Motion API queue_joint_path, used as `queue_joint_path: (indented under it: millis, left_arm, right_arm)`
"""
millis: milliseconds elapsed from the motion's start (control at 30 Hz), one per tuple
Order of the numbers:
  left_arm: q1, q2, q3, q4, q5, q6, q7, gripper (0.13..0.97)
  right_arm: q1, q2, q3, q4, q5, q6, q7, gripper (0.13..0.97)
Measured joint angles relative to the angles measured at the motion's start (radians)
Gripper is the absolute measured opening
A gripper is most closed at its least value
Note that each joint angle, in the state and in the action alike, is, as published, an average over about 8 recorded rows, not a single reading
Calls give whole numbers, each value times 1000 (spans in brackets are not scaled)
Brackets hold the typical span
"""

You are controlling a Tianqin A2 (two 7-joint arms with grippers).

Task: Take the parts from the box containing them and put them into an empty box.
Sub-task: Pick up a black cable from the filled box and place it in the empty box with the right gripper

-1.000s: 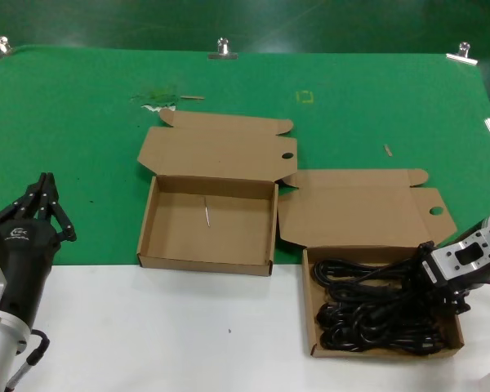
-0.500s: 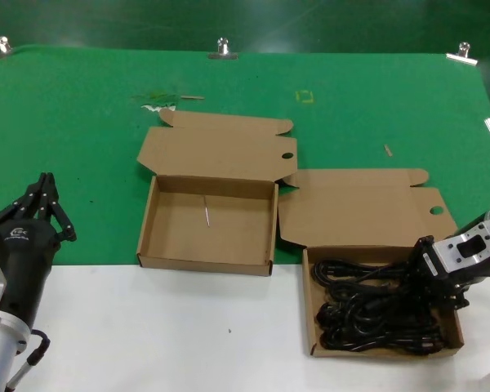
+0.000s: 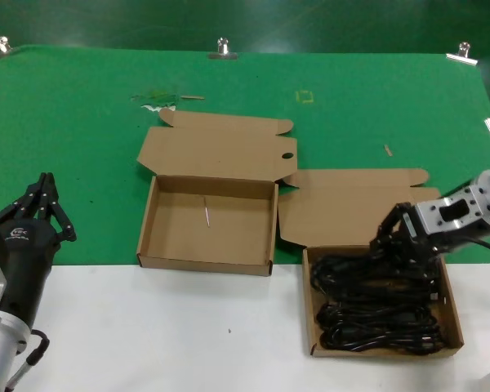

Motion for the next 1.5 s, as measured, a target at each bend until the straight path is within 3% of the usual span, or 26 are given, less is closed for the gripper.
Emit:
queue_joint_path:
  millis: [333,900,1500]
  left_arm:
    - [0,0,0,0,0,0,0,151]
    - [0,0,0,0,0,0,0,151]
    - [0,0,0,0,0,0,0,151]
  right_arm:
    - [53,-84,25,-102,42,40,-41,206]
    - [231,-369,128,-677,139,259,-425,206]
    - [245,-465,177,-762,160,377,-499,206]
